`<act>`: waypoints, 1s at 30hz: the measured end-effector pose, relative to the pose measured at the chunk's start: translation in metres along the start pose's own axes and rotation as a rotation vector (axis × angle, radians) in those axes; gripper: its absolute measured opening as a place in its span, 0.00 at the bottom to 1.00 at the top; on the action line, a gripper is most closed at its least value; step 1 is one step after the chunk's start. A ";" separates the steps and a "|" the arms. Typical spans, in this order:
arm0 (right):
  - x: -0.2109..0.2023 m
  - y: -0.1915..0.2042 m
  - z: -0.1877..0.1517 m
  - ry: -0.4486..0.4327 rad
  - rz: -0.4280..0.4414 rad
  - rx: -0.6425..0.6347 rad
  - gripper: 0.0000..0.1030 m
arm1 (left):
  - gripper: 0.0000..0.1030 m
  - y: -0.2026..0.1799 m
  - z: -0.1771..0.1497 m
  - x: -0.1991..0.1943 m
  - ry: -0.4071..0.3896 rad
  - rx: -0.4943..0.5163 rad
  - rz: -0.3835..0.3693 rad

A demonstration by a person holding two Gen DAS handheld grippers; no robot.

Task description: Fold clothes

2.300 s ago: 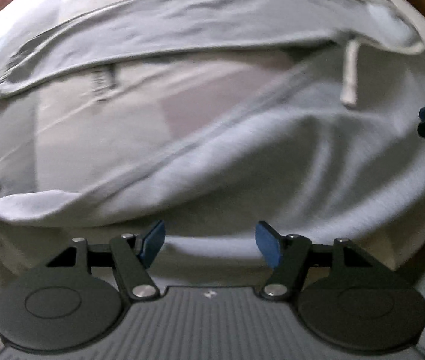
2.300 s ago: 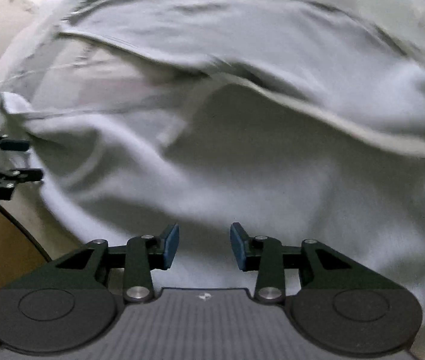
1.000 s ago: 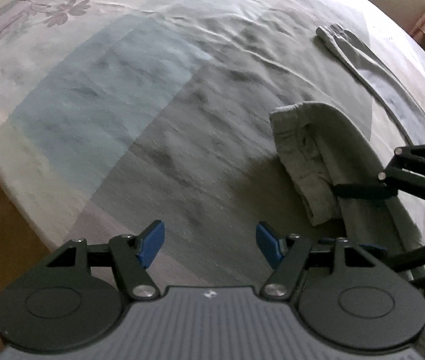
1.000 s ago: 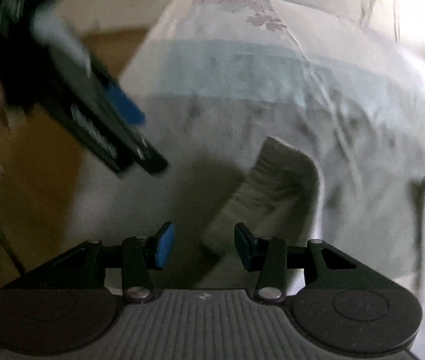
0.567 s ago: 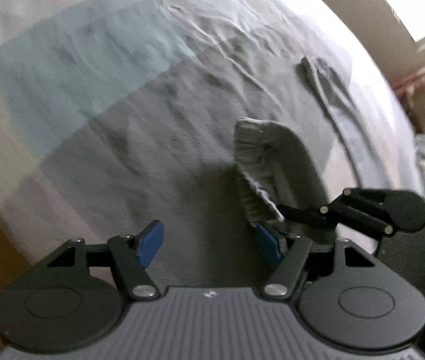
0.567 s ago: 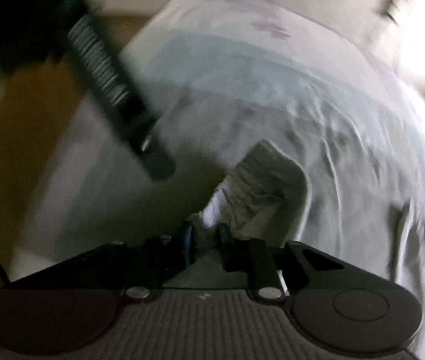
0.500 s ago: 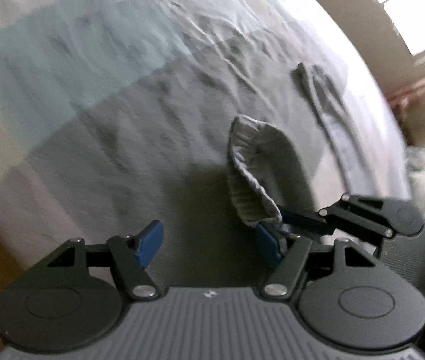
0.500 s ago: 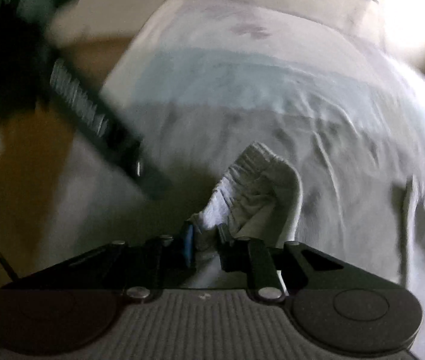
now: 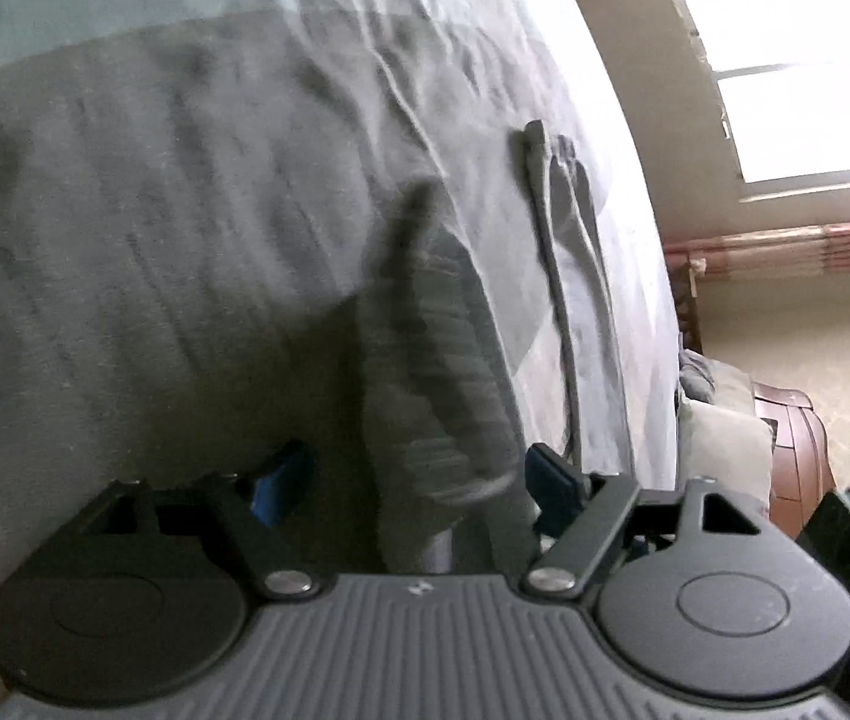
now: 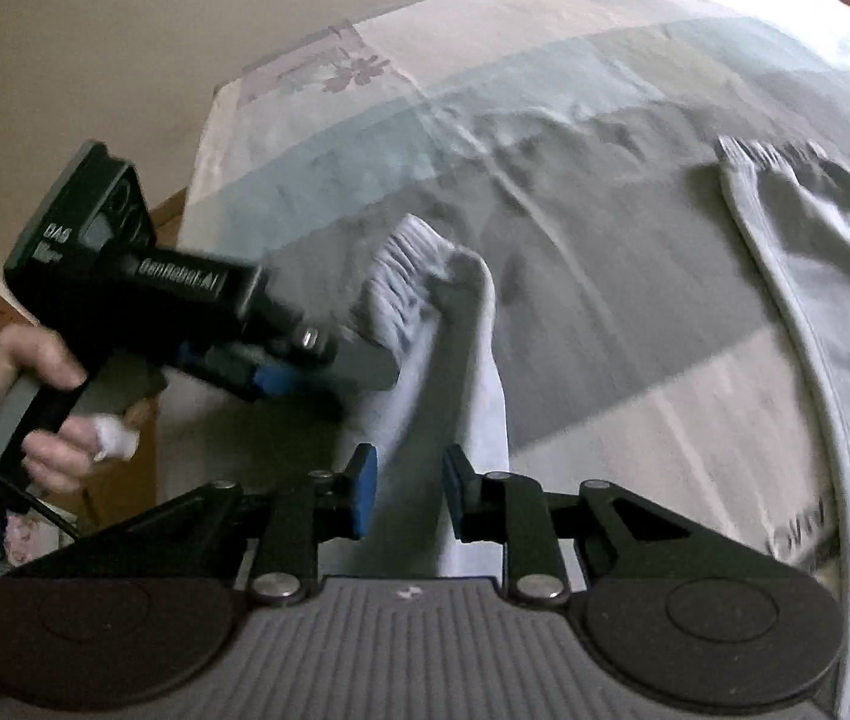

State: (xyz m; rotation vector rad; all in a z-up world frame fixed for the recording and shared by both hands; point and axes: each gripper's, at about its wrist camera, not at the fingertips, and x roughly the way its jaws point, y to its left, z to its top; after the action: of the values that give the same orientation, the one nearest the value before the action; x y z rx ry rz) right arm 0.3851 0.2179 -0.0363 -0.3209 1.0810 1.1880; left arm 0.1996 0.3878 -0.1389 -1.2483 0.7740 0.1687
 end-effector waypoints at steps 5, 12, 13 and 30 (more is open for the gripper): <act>-0.008 -0.005 -0.021 0.019 0.008 0.048 0.38 | 0.73 0.001 -0.003 -0.002 -0.049 -0.020 -0.010; -0.013 -0.009 -0.047 0.049 -0.001 0.078 0.40 | 0.27 0.039 -0.024 -0.015 -0.142 -0.198 -0.050; -0.015 -0.011 -0.050 0.049 -0.004 0.085 0.40 | 0.23 0.042 -0.027 -0.015 -0.151 -0.210 -0.051; -0.032 -0.028 -0.073 0.050 -0.055 0.054 0.46 | 0.09 -0.011 -0.015 -0.091 -0.177 0.054 0.364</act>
State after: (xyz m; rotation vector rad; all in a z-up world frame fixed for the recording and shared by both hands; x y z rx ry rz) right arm 0.3732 0.1363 -0.0556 -0.3380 1.1387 1.1051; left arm 0.1318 0.3968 -0.0762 -1.0174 0.8397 0.5435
